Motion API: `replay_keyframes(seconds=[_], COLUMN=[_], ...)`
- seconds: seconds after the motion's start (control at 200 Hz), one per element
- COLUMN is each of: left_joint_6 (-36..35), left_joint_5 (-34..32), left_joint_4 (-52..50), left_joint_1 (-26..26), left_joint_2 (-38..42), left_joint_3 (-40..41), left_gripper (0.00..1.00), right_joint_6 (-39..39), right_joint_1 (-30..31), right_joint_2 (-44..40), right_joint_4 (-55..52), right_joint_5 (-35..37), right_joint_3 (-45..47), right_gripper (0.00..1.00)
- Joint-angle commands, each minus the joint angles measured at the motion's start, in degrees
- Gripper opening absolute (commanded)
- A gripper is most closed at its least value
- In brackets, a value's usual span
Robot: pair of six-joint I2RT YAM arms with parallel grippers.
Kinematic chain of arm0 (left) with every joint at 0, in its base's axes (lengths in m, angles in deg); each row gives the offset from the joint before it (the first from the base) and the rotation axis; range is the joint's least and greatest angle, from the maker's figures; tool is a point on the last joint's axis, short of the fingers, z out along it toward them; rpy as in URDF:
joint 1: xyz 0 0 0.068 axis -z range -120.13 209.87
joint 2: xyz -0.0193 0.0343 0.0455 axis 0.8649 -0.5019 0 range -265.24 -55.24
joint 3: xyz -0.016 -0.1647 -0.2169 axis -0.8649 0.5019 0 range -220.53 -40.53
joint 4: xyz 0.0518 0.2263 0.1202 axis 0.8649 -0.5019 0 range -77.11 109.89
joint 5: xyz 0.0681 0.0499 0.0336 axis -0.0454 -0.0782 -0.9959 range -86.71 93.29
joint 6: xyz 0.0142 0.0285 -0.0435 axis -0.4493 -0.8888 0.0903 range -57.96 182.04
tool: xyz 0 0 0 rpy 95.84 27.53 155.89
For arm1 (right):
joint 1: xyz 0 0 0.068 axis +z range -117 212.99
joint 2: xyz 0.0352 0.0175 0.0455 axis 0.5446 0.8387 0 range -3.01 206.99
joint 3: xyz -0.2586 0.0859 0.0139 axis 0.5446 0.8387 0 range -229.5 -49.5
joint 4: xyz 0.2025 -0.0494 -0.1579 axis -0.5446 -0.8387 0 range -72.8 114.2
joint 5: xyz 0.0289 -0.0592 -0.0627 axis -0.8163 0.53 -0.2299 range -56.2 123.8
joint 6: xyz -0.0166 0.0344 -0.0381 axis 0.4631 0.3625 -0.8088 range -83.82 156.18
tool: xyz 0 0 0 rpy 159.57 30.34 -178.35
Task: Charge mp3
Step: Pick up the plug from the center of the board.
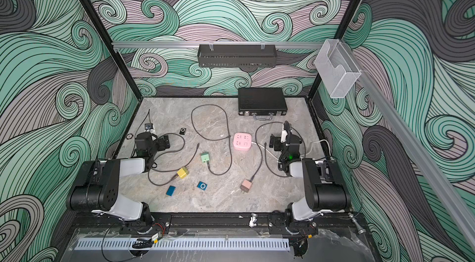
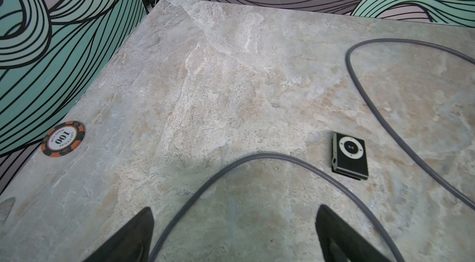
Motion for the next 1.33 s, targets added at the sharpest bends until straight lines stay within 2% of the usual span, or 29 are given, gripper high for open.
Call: replay_keyframes(seconds=[0.0,0.1,0.185,0.235,0.341,0.371,0.436,0.611,0.741,0.921,1.007,1.102,1.327], left_joint_6=[-0.87,-1.22,-0.87,2.32,4.51,8.99,10.02,9.37,12.94,23.45,28.99,33.32,37.47], left_joint_5=[2.53,4.97,5.05,3.71,2.64,-0.15,-2.73,-10.84,-10.77,-16.43,-22.49,-26.18,-29.86], left_joint_4=[-12.48,-26.74,-31.62,-34.68,-46.0,-47.48,-50.8,-59.99,-63.77,-61.42,-63.3,-65.71,-71.37], left_joint_1=[0.28,0.44,0.83,0.98,3.47,4.37,7.43,19.01,27.75,47.4,56.82,64.99,78.55], left_joint_2=[1.72,2.43,3.66,4.13,4.72,6.01,8.14,13.45,17.45,20.89,18.36,13.27,-4.83], left_joint_3=[-8.8,-18.06,-21.82,-23.46,-28.29,-28.63,-28.91,-31.24,-30.51,-24.47,-25.09,-28.37,-39.73], left_gripper=[0.95,0.96,0.96,0.97,0.96,0.93,0.92,0.92,0.86,0.84,0.83,0.82,0.8], right_joint_6=[-0.51,0.31,-1.88,-1.02,4.36,5.25,8.4,18.14,19.95,21.7,22.37,22.72,23.47], right_joint_1=[0.28,0.04,0.04,0.04,0.32,0.3,0.46,0.56,1.19,1.75,2.16,2.23,2.32], right_joint_2=[-1.2,-6.59,-7.86,-8.13,-8.42,-8.72,-9.91,-14.4,-17.84,-24.5,-28.4,-32.56,-36.01], right_joint_4=[0.89,-24.31,-34.62,-39.35,-54.25,-56.96,-62.02,-76.36,-83.46,-89.41,-90.63,-91.0,-93.7], right_joint_5=[1.06,2.73,2.01,2.66,7.97,8.54,9.97,10.98,7.14,2.37,0.8,0.14,-5.14], right_joint_3=[-1.2,-13.14,-21.51,-24.75,-31.98,-32.7,-33.59,-34.37,-33.74,-29.82,-27.08,-24.43,-21.56], right_gripper=[0.99,0.99,0.99,0.99,0.99,0.98,0.98,0.97,0.95,0.94,0.94,0.93,0.89])
